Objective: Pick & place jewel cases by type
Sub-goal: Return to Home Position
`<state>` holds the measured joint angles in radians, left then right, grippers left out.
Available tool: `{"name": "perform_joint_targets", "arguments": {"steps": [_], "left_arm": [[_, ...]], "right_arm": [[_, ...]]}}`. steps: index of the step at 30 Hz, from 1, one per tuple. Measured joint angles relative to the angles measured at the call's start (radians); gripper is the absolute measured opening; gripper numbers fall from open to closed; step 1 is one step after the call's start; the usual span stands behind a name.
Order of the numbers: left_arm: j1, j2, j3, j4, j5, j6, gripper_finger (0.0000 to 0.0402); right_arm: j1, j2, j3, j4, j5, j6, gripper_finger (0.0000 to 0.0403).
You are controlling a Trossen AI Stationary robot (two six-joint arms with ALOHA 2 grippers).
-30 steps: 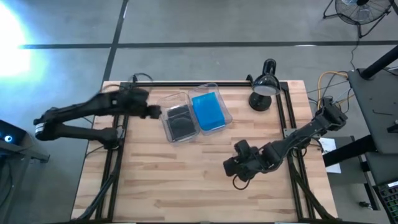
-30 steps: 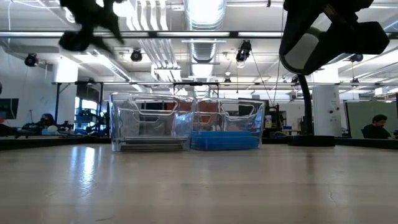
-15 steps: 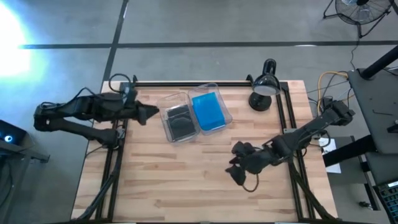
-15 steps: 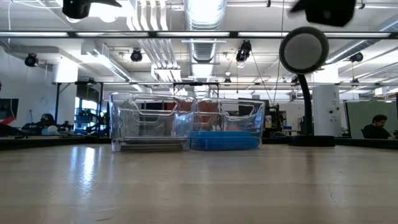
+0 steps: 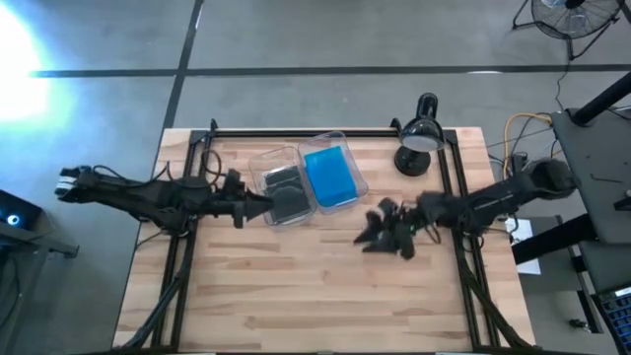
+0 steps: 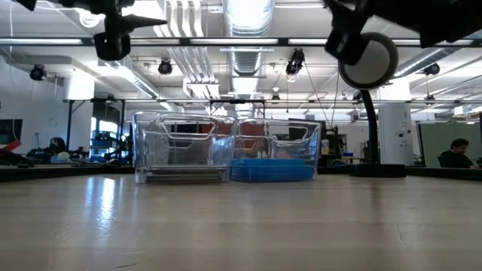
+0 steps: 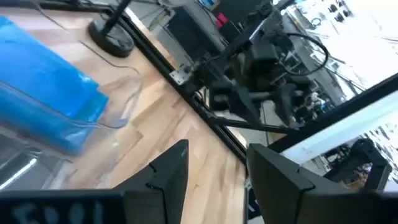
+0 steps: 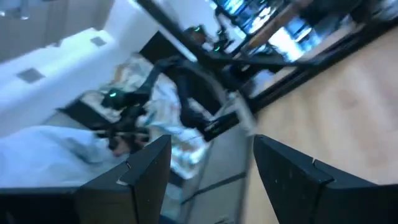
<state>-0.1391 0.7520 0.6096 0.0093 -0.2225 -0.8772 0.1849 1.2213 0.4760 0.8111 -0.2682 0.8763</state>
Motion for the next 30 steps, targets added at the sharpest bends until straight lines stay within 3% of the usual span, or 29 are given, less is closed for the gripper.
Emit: {"name": "perform_joint_targets", "arguments": {"steps": [5, 13, 17, 22, 30], "left_arm": [[-0.001, -0.105, -0.046, -0.007, -0.003, 0.058, 0.0142], [-0.001, -0.283, -0.059, -0.167, -0.046, 0.158, 0.0142], [-0.001, -0.321, -0.059, -0.212, -0.097, 0.236, 0.0142], [0.000, -0.347, -0.059, -0.213, -0.147, 0.332, 0.0142], [-0.001, -0.402, -0.059, -0.278, -0.148, 0.343, 0.0142]], "right_arm": [[-0.155, -0.151, -0.054, -0.185, 0.001, -0.099, 0.0224], [-0.199, -0.392, -0.081, -0.476, 0.114, -0.256, 0.0224], [-0.198, -0.483, -0.160, -0.487, 0.127, -0.292, 0.0224], [-0.200, -0.616, -0.288, -0.452, 0.244, -0.272, 0.0224], [-0.199, -0.781, -0.405, -0.436, 0.252, -0.261, 0.0224]]}}
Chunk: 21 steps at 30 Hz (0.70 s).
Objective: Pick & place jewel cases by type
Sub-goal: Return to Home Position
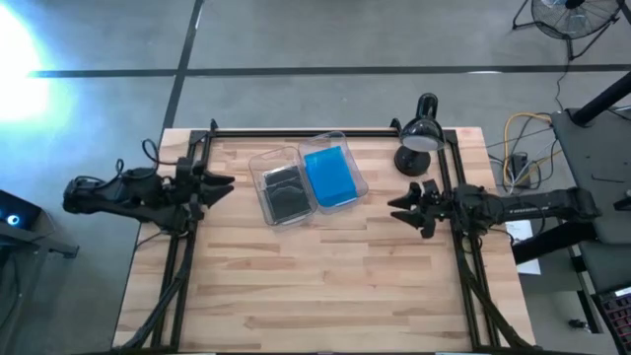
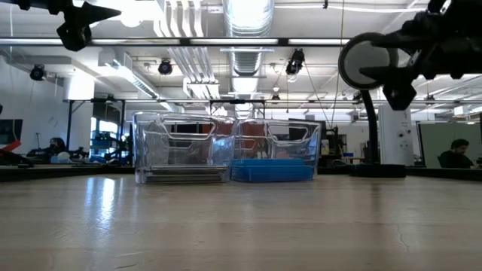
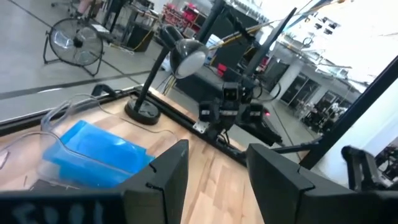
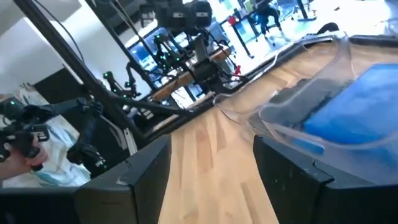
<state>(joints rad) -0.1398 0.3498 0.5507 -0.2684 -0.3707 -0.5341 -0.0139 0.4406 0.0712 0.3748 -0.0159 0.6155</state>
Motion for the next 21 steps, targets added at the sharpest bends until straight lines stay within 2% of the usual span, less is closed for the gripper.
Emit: {"name": "perform_joint_targets", "arguments": {"steps": [5, 14, 21], "left_arm": [[0.000, -0.028, -0.001, -0.022, 0.002, -0.009, 0.0142], [0.000, -0.051, -0.002, -0.021, -0.038, -0.010, 0.0142], [0.000, -0.051, -0.016, -0.043, -0.036, -0.021, 0.0142]], "right_arm": [[0.000, -0.015, -0.063, -0.015, 0.001, 0.001, 0.0224], [0.001, -0.022, -0.062, -0.180, 0.000, 0.003, 0.0224], [0.001, -0.255, -0.061, -0.367, 0.001, 0.002, 0.0224]]}}
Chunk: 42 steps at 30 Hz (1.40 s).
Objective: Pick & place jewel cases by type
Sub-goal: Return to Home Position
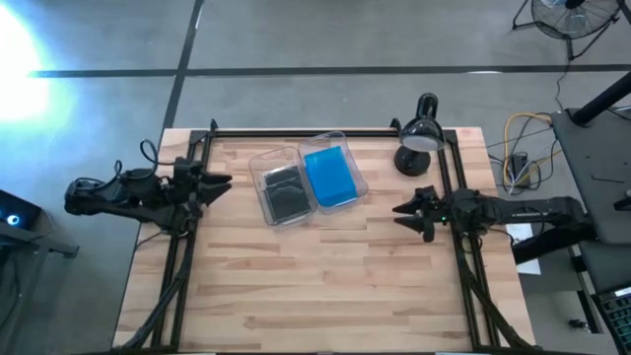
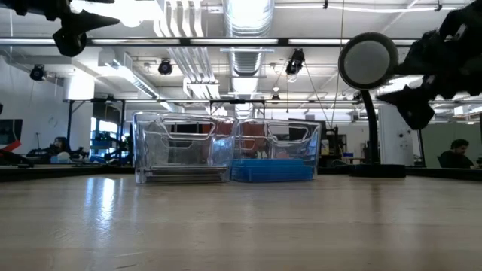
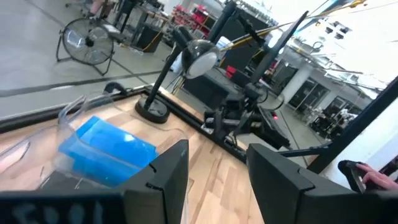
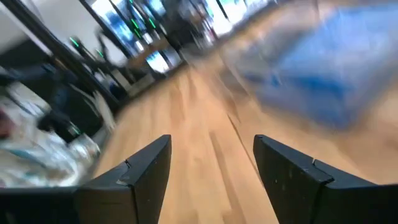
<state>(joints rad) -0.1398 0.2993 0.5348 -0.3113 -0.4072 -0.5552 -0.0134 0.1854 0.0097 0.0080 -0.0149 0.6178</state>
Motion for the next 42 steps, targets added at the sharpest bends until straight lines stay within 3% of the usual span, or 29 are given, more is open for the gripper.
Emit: {"name": "perform_joint_targets", "arguments": {"steps": [8, 23, 32, 42], "left_arm": [[0.000, -0.003, -0.039, -0.006, -0.006, -0.057, 0.0142], [0.000, -0.017, -0.038, 0.004, -0.006, -0.049, 0.0142], [0.000, -0.017, -0.036, 0.156, -0.041, 0.031, 0.0142], [0.000, -0.017, -0.049, 0.168, -0.039, -0.025, 0.0142]], "right_arm": [[-0.001, -0.186, 0.001, 0.029, -0.001, 0.003, 0.0224], [0.018, -0.155, 0.000, 0.020, -0.007, 0.003, 0.0224], [0.018, -0.111, 0.000, 0.017, -0.008, 0.003, 0.0224], [0.017, -0.104, 0.000, 0.017, -0.008, 0.003, 0.0224]]}}
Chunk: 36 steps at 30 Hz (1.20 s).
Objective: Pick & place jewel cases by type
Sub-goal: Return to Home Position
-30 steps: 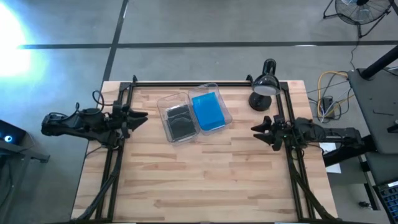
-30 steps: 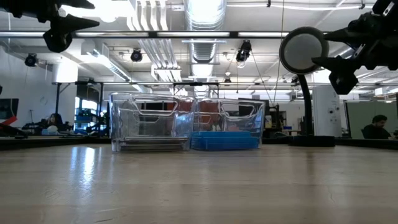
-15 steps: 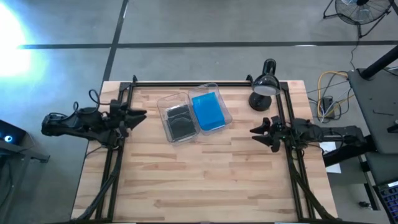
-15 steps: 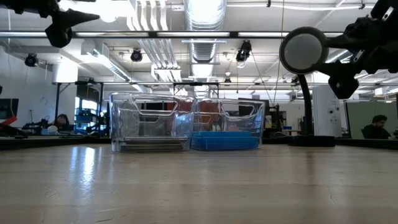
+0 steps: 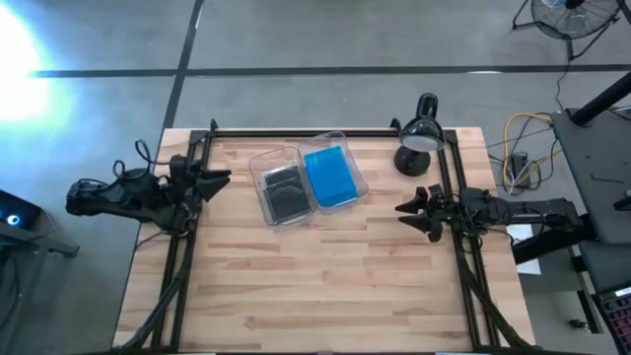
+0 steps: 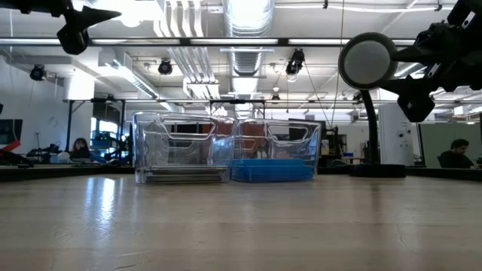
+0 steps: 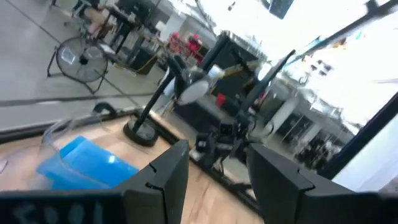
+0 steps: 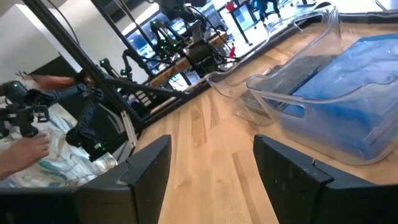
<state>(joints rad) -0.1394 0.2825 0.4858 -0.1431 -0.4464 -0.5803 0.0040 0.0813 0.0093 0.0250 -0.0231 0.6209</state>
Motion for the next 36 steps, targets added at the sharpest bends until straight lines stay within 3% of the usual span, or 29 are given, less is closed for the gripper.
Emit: {"name": "perform_joint_targets", "arguments": {"steps": [2, 9, 13, 16, 19, 23, 36], "left_arm": [[0.000, -0.003, 0.001, -0.041, 0.017, 0.026, 0.0142], [0.044, -0.138, -0.027, 0.002, 0.027, 0.396, 0.0142], [0.114, -0.178, -0.120, 0.009, 0.169, 0.566, 0.0142], [0.204, -0.215, -0.219, 0.051, 0.371, 0.572, 0.0142], [0.278, -0.259, -0.295, 0.104, 0.494, 0.553, 0.0142], [0.302, -0.280, -0.337, 0.127, 0.490, 0.540, 0.0142], [0.217, -0.281, -0.476, 0.190, 0.472, 0.546, 0.0142]], "right_arm": [[0.000, 0.000, 0.000, 0.000, 0.000, 0.000, 0.0224], [0.000, 0.000, 0.000, 0.000, 0.000, 0.000, 0.0224], [0.000, -0.001, 0.000, 0.000, 0.000, 0.000, 0.0224], [0.000, -0.001, 0.000, 0.001, 0.000, 0.000, 0.0224], [0.000, -0.001, 0.000, 0.001, 0.000, 0.000, 0.0224], [0.000, -0.001, 0.000, 0.001, 0.000, 0.000, 0.0224], [0.000, 0.000, 0.000, 0.001, 0.000, 0.000, 0.0224]]}}
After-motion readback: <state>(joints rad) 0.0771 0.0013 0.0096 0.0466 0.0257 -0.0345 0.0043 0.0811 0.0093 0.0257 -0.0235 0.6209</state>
